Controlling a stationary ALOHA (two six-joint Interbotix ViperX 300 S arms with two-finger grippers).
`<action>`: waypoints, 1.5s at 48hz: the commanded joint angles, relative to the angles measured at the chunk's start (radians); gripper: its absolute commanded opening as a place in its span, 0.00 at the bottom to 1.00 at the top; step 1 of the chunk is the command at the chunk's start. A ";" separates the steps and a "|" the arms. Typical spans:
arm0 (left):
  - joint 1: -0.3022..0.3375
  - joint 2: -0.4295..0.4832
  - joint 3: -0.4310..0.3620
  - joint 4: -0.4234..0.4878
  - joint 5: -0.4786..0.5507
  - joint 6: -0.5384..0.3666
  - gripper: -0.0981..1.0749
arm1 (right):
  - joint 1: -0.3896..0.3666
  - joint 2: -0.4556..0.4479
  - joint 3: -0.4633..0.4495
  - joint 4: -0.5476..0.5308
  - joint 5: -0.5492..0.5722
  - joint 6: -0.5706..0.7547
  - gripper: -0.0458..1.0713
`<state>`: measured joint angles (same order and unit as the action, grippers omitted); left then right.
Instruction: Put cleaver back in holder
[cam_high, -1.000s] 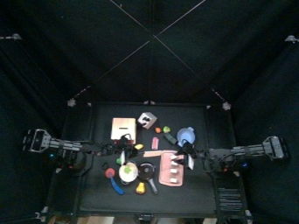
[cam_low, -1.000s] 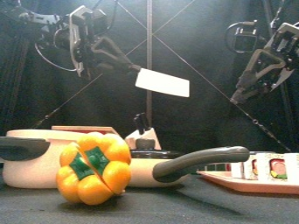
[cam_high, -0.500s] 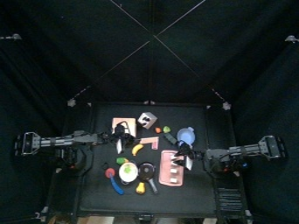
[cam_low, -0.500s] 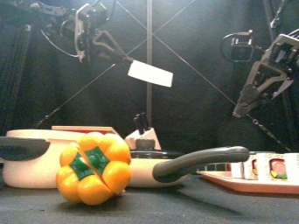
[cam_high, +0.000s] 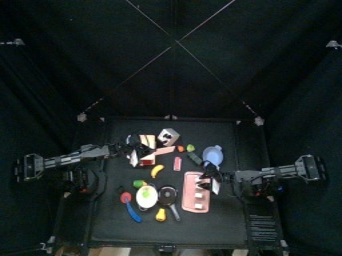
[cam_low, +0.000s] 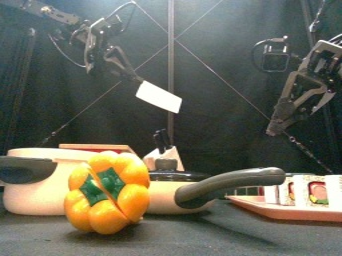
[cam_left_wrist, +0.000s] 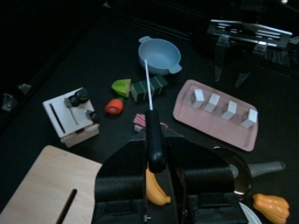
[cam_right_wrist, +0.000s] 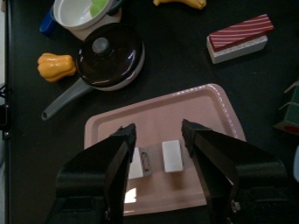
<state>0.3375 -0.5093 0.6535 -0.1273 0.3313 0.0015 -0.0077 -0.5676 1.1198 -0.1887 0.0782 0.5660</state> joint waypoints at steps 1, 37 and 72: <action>0.002 -0.012 -0.060 0.005 0.009 -0.014 0.45 | -0.003 0.002 -0.023 0.003 -0.008 -0.002 0.78; -0.124 -0.020 -0.100 0.773 0.307 -0.799 0.45 | -0.003 0.032 -0.035 -0.005 -0.015 -0.003 0.78; -0.017 0.129 -0.160 0.710 0.377 -0.723 0.46 | -0.049 0.107 -0.054 -0.018 -0.026 -0.005 0.78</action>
<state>0.3160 -0.3973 0.5430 0.5829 0.7118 -0.7532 -0.0537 -0.4602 1.0922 -0.2056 0.0614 0.5630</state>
